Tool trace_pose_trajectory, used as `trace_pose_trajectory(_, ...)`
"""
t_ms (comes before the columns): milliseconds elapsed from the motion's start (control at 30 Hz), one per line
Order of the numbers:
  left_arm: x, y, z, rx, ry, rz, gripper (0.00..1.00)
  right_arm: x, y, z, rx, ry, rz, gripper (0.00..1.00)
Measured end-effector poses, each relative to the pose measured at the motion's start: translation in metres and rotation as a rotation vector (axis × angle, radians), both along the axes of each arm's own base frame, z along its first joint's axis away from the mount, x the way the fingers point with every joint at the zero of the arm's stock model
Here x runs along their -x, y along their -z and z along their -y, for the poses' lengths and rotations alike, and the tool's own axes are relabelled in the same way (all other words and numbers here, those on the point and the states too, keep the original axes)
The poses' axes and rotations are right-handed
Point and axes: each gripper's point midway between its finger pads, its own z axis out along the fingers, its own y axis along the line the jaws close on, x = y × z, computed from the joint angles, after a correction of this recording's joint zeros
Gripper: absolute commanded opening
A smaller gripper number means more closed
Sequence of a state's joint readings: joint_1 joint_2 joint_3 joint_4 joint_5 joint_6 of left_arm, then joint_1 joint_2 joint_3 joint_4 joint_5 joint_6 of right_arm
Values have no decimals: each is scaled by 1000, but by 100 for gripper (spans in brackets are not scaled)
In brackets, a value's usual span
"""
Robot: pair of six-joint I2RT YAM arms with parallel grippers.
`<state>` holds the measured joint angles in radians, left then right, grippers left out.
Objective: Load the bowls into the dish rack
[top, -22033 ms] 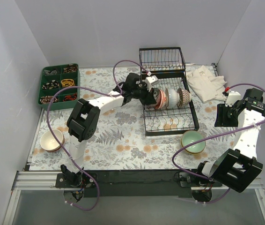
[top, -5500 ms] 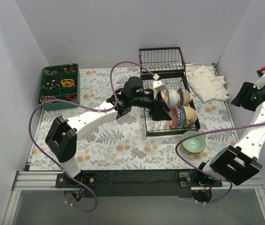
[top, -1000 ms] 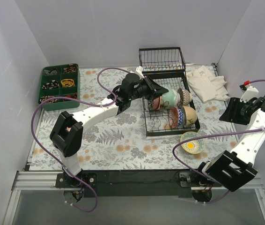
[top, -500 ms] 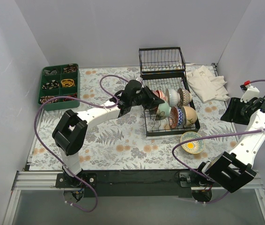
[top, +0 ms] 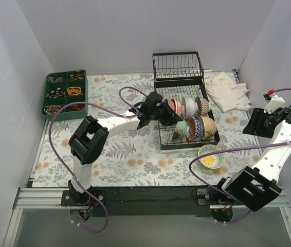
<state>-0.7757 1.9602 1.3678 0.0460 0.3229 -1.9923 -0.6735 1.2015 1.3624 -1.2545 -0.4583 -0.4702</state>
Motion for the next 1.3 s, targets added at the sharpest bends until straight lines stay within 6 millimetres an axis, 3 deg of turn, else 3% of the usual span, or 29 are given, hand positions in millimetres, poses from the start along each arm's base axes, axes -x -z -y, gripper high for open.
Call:
trace_pose_trajectory(367, 15, 9, 7, -94, 23, -86, 0, -1, 7, 3, -9, 5, -29, 54)
trace_pose_trajectory(633, 9, 9, 24, -95, 38, -93, 0, 0, 7, 5, -1, 8, -35, 54)
trace_pose_trajectory(1300, 3, 11, 31, -60, 67, -114, 0, 2, 16, 9, 15, 35, -64, 54)
